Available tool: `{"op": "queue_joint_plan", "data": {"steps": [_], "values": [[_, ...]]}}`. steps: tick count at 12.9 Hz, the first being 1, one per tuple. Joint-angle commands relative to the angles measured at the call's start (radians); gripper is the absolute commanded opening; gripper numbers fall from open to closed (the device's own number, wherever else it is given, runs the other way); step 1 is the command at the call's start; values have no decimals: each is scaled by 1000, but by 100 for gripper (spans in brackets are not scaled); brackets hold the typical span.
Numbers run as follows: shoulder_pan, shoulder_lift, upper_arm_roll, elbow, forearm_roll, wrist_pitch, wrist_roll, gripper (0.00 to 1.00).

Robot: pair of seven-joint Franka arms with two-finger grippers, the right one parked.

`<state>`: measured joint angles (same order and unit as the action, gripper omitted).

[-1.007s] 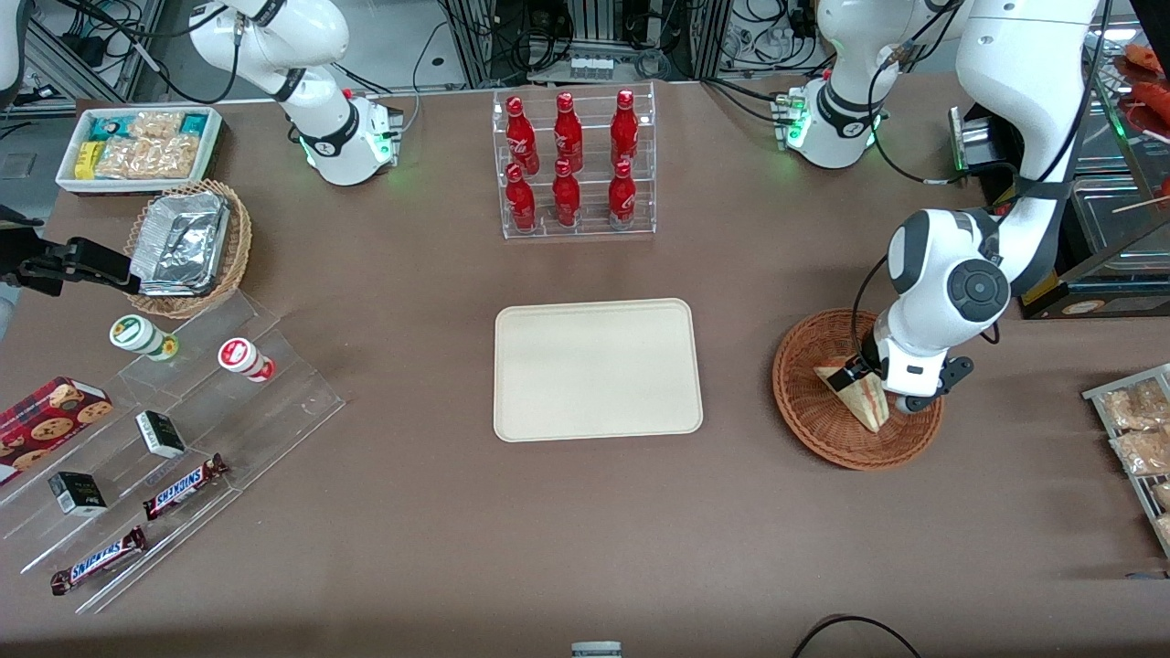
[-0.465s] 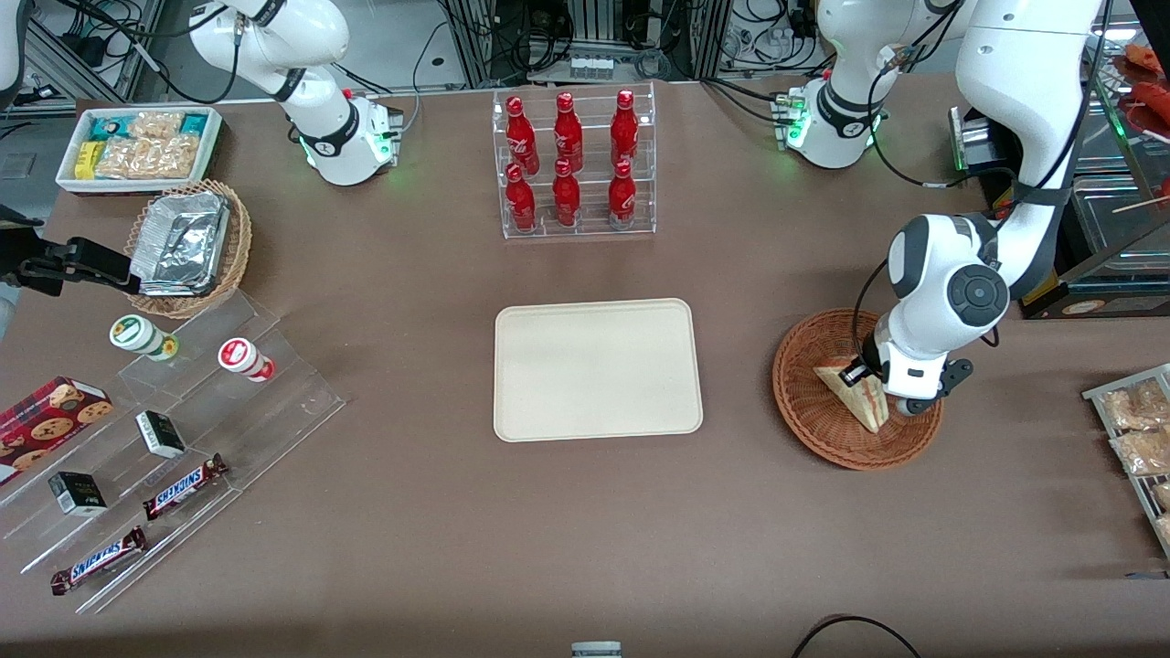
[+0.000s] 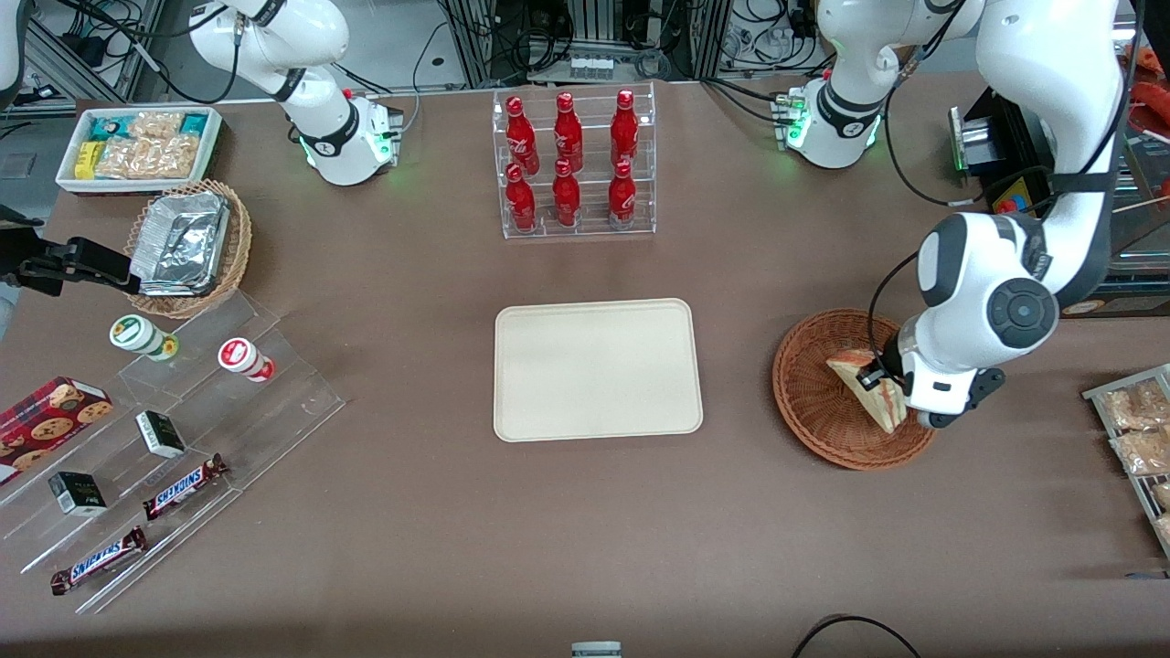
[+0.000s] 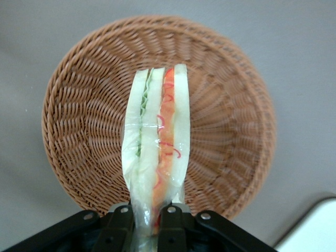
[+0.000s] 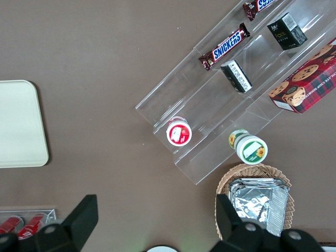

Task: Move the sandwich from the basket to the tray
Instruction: 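Lift the sandwich and carry it with the left gripper over the tray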

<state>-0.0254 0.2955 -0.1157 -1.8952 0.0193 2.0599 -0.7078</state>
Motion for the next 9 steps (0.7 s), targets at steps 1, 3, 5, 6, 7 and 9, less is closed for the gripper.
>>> {"op": "queue_joint_plan", "data": {"steps": [1, 3, 5, 6, 7, 9], "values": [[-27, -7, -2, 44, 8, -43, 52, 0], [-92, 11, -24, 82, 7, -49, 83, 0], [-158, 60, -25, 137, -1, -55, 80, 0], [-198, 98, -27, 189, -4, -78, 79, 0], [-230, 152, -29, 252, -22, -110, 103, 0], [-293, 232, -45, 352, -67, -138, 117, 0]]}}
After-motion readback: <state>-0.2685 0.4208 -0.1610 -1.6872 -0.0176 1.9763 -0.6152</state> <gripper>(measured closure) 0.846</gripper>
